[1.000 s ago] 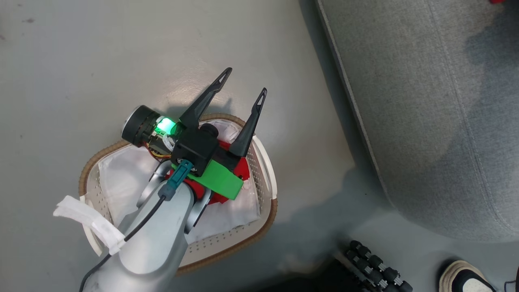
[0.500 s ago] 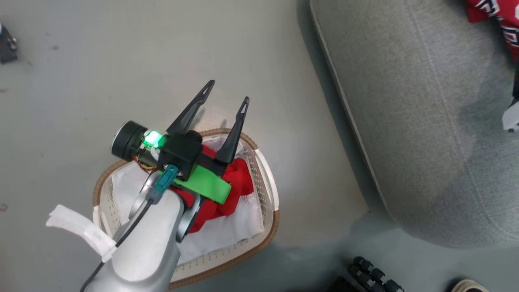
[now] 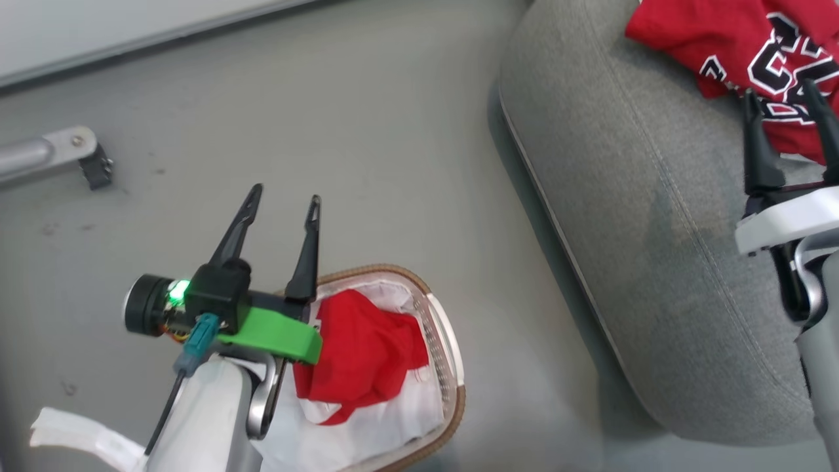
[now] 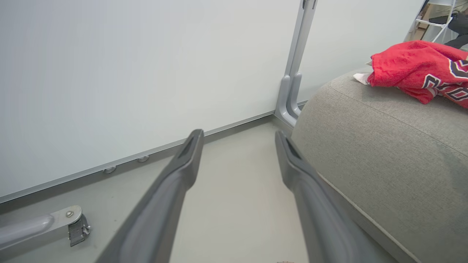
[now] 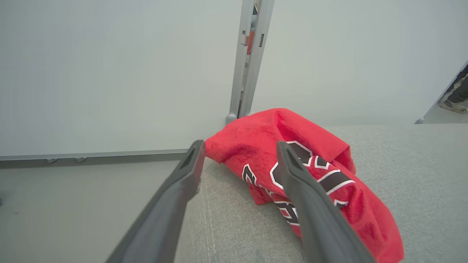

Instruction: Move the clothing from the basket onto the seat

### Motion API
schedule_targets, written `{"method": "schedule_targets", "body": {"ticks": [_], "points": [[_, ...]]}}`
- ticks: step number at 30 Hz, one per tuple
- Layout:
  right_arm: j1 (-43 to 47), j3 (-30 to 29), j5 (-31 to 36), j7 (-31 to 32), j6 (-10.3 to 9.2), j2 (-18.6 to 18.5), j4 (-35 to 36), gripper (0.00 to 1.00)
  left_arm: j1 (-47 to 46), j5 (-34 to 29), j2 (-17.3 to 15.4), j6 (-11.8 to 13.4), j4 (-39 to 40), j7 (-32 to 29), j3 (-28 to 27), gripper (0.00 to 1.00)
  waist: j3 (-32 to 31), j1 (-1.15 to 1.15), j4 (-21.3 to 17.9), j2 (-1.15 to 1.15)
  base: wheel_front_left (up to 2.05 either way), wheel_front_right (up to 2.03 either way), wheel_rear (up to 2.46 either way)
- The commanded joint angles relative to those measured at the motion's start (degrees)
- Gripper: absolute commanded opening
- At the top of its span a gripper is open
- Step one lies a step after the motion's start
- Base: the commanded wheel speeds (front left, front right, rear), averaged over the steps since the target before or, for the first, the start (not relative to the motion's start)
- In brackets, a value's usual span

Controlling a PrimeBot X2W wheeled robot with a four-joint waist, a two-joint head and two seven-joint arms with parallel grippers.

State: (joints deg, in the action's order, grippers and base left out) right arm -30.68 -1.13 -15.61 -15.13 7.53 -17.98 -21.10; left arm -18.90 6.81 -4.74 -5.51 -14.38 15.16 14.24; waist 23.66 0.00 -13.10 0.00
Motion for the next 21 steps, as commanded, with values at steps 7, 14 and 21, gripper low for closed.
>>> {"method": "schedule_targets", "body": {"ticks": [7, 14, 21], "points": [[5.1, 2.8, -1.3, 0.0, -0.08, 2.9, 4.6, 1.0, 5.2, -1.2, 0.5, 0.3, 0.6, 0.0, -6.0, 1.0, -9.0, 0.0, 6.0, 0.0, 0.0, 0.0, 0.0], [9.4, 3.6, -1.6, 0.0, -0.08, 6.4, 4.4, 1.0, 8.2, -2.5, 1.0, 0.7, 0.0, 0.0, -9.9, 1.0, -11.8, 0.0, 8.7, 0.0, 0.0, 0.0, 0.0], [13.8, 5.1, -0.1, 0.0, -0.08, 8.6, 3.1, 1.0, 11.3, -2.3, 1.4, 1.7, -0.9, 0.0, -12.4, 1.0, -15.2, 0.0, 10.0, 0.0, 0.0, 0.0, 0.0]]}}
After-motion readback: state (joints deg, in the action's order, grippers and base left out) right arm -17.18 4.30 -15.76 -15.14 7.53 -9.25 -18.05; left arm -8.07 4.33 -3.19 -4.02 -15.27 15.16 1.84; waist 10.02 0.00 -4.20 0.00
